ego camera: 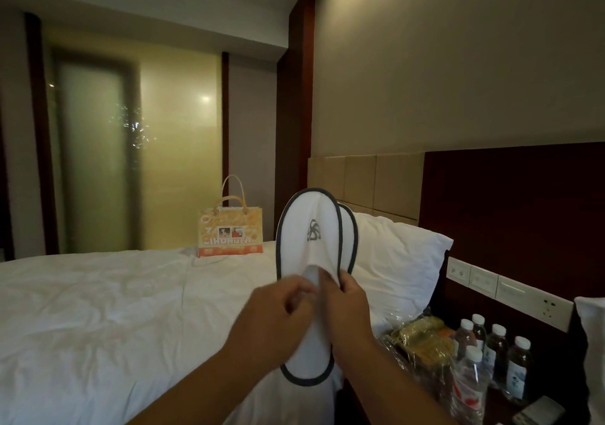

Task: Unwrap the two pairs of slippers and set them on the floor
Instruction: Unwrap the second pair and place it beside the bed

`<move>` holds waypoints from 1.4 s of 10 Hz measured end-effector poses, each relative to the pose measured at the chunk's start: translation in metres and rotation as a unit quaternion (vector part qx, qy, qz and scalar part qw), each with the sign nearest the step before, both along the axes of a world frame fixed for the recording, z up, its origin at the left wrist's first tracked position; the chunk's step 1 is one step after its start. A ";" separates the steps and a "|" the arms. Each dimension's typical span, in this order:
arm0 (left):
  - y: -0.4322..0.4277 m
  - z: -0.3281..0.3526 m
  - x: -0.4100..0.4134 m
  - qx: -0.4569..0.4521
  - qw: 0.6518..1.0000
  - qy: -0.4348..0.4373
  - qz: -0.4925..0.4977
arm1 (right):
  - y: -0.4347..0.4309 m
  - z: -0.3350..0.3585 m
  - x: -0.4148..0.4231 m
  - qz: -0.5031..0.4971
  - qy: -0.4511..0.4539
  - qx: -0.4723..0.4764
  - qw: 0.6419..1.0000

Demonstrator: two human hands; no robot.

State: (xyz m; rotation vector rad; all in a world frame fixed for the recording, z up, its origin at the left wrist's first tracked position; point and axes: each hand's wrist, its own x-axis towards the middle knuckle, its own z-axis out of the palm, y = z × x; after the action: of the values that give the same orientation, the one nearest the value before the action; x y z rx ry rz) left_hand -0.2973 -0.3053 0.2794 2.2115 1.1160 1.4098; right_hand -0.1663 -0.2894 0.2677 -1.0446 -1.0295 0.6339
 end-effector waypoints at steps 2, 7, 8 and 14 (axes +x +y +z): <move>-0.001 -0.004 0.019 0.025 0.992 0.103 0.069 | -0.005 0.008 -0.010 -0.026 -0.084 0.033 0.996; 0.013 0.034 -0.003 0.021 0.955 0.261 0.141 | -0.026 0.003 -0.015 -0.022 -0.243 0.049 0.969; 0.021 0.030 -0.005 0.002 0.974 0.180 0.140 | -0.027 0.009 -0.009 0.018 -0.197 0.042 0.979; 0.025 0.041 0.001 -0.182 0.978 0.020 0.099 | -0.019 0.026 0.026 -0.045 -0.162 0.121 0.978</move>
State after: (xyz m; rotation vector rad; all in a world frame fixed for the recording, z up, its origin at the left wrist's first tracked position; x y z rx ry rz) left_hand -0.2966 -0.2803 0.3206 1.9188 1.5074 1.1223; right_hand -0.1403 -0.3089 0.2936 -0.9900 -1.2986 0.2589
